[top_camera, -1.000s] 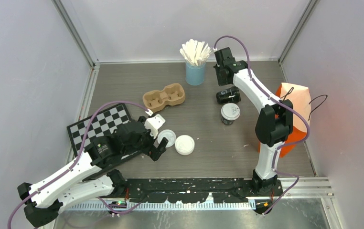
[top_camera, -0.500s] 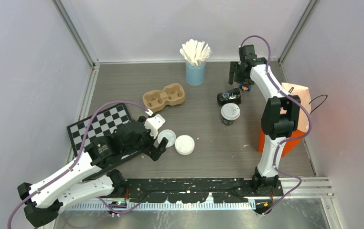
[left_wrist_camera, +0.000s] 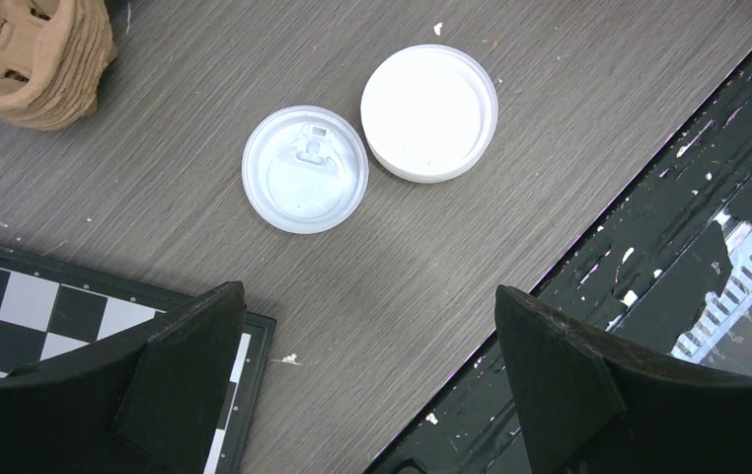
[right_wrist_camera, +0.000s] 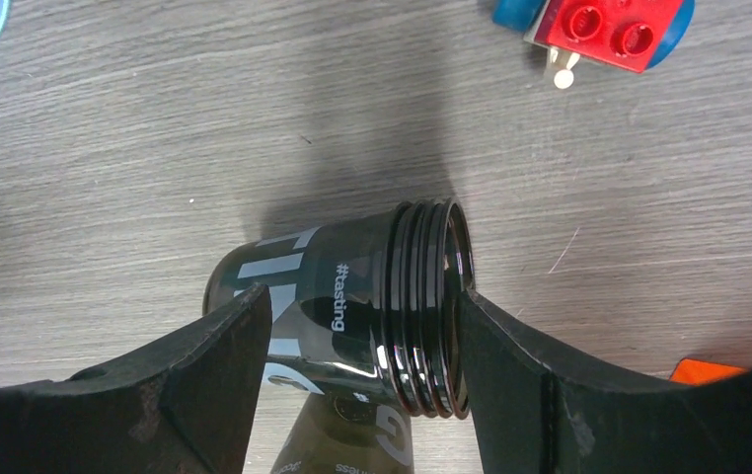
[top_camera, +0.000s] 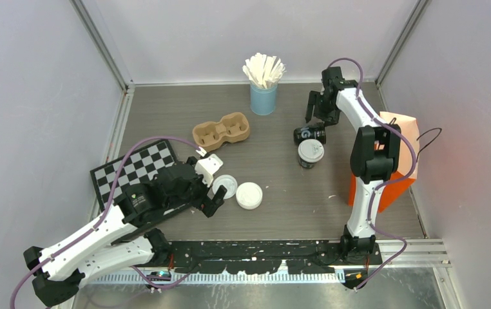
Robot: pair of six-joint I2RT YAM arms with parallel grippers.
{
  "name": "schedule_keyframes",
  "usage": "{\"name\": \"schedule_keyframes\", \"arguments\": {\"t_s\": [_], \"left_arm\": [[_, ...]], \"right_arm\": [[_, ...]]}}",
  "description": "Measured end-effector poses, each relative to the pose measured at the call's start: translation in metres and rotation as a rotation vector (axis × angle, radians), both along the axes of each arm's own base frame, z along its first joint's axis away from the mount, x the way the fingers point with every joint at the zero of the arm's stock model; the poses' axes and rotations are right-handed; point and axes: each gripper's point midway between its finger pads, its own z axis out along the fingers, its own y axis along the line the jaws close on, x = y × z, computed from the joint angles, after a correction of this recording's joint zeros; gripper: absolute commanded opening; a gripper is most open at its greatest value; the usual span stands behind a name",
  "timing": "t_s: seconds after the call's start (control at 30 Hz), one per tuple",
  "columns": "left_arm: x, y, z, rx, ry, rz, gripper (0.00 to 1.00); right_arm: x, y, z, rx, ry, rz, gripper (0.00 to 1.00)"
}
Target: Pack the takeout coffee
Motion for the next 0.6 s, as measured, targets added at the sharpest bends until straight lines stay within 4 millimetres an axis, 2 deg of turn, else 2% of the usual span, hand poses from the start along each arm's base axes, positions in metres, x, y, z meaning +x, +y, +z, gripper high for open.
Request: {"name": "schedule_keyframes", "arguments": {"t_s": [0.13, 0.23, 0.43, 0.6], "left_arm": [[0.0, 0.0, 0.0, 0.0, 0.0, 0.0, 1.0], [0.0, 0.0, 0.0, 0.0, 0.0, 0.0, 1.0], [0.0, 0.0, 0.0, -0.001, -0.001, 0.0, 1.0], [-0.001, 0.001, 0.004, -0.014, -0.011, 0.001, 1.0]], "right_arm": [[-0.004, -0.002, -0.004, 0.017, 0.022, -0.014, 0.67], [-0.004, -0.001, -0.004, 0.036, 0.025, -0.016, 0.56], [-0.007, 0.004, -0.014, 0.091, 0.034, -0.01, 0.45], [-0.009, 0.009, -0.02, 0.117, 0.039, -0.001, 0.27]]}}
